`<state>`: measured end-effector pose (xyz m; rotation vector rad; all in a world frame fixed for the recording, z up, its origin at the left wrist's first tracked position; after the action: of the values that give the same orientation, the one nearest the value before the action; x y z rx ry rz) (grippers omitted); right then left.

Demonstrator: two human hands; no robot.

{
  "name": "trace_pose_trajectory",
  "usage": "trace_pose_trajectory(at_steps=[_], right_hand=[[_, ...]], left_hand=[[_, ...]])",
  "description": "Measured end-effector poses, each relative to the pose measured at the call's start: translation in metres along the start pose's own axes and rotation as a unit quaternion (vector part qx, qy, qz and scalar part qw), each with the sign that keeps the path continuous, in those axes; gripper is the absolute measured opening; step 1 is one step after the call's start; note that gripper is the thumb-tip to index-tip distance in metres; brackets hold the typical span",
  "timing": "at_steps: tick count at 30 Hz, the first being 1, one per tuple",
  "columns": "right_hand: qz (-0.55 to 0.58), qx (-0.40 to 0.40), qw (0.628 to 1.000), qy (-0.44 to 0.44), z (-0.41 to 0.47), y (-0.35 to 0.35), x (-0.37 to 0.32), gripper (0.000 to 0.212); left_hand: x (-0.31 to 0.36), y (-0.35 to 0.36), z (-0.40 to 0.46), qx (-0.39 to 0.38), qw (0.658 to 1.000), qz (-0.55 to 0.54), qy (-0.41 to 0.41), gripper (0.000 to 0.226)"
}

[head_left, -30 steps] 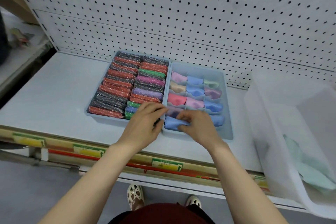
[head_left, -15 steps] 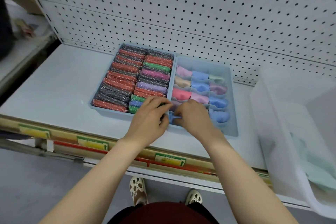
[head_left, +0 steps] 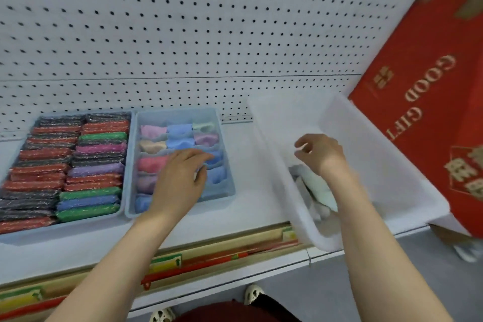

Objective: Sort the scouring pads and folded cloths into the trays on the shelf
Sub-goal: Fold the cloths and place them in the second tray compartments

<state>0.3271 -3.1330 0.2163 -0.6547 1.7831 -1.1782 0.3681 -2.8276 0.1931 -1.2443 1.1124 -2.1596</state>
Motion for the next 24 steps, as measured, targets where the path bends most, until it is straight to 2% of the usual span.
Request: trace_pose_trajectory(at_steps=[2,3,4,6,8,10,12,14,16,19,22,24], right_hand=[[-0.109,-0.149,0.982,0.048,0.012,0.020,0.037,0.051],[-0.143,-0.191,0.970,0.043,0.015,0.030,0.047,0.052],[-0.159,-0.200,0.966,0.025,0.021,0.036,0.053,0.044],[-0.139,-0.176,0.974,-0.001,0.028,0.031,0.054,0.027],[-0.016,-0.151,0.988,-0.032,0.033,0.008,0.041,0.034],[0.186,-0.153,0.967,-0.076,0.028,-0.020,0.016,0.030],[0.285,-0.160,0.936,-0.133,0.016,-0.047,-0.013,0.024],[0.302,-0.163,0.920,-0.187,0.008,-0.069,-0.040,0.017],[0.301,-0.174,0.911,-0.221,0.004,-0.081,-0.061,0.016],[0.303,-0.169,0.907,-0.238,0.007,-0.087,-0.080,0.033],[0.340,-0.109,0.899,-0.253,0.011,-0.093,-0.094,0.047],[0.397,-0.063,0.874,-0.271,0.012,-0.100,-0.102,0.063]], left_hand=[[0.023,0.014,0.017,-0.012,1.000,-0.015,0.018,0.028],[0.033,0.020,0.025,-0.020,0.999,-0.020,0.024,0.028],[0.042,0.025,0.031,-0.029,0.999,-0.027,0.028,0.028],[0.056,0.032,0.041,-0.041,0.998,-0.040,0.027,0.029],[0.067,0.035,0.051,-0.050,0.997,-0.061,0.023,0.031],[0.080,0.034,0.062,-0.062,0.992,-0.103,0.026,0.035],[0.097,0.031,0.075,-0.088,0.982,-0.167,0.020,0.043],[0.114,0.021,0.089,-0.096,0.965,-0.245,0.006,0.047],[0.123,0.004,0.103,-0.048,0.950,-0.309,-0.010,0.030],[0.121,-0.026,0.115,0.033,0.921,-0.387,-0.042,0.008],[0.113,-0.048,0.117,0.056,0.912,-0.401,-0.065,0.010],[0.106,-0.061,0.114,0.063,0.898,-0.427,-0.088,0.013]])
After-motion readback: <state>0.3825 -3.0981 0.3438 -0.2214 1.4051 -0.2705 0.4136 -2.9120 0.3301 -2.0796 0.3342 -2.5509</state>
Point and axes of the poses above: each hand's wrist, its own z-axis towards the middle knuckle, its own y-axis out of the palm, x = y × z, the point moved 7 cm from there along z, towards the middle knuckle, and after that the axes turned 3 degrees about -x, right-handed, at the moved point
